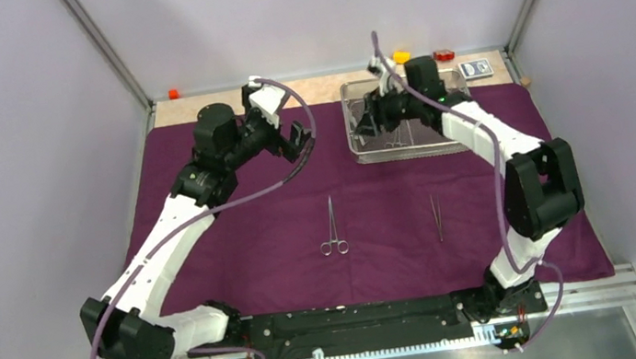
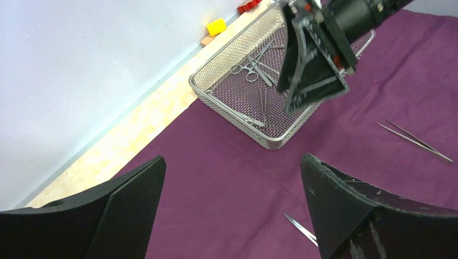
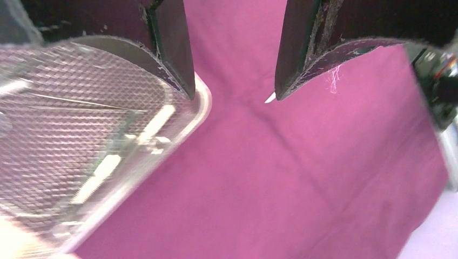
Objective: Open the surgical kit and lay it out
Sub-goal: Place the medical item in the surgical kit, then adjust the medical item in the container.
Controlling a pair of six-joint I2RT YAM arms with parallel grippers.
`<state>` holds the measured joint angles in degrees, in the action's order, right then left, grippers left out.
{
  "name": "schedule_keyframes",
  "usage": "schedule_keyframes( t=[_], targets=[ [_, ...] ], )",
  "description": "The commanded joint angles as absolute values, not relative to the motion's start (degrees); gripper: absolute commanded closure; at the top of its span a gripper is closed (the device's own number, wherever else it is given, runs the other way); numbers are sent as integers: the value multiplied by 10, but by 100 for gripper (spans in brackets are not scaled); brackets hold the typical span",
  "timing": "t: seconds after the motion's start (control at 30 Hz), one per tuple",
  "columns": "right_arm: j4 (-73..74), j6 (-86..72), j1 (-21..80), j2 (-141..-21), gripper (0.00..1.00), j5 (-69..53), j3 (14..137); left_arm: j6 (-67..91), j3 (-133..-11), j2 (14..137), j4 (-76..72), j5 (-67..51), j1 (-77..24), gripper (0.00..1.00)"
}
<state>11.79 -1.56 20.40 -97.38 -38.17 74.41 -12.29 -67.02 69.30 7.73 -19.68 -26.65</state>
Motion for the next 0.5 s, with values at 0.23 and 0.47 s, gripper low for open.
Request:
schedule_keyframes(
  t=[0.23,0.47],
  targets=[
    [201,21,156,-1089,45,-164,930,-105,-714,771,60,-208,-262,1],
    [256,23,135,-1212,45,-120,1058,-116,-725,812,56,-225,-261,1]
  ],
)
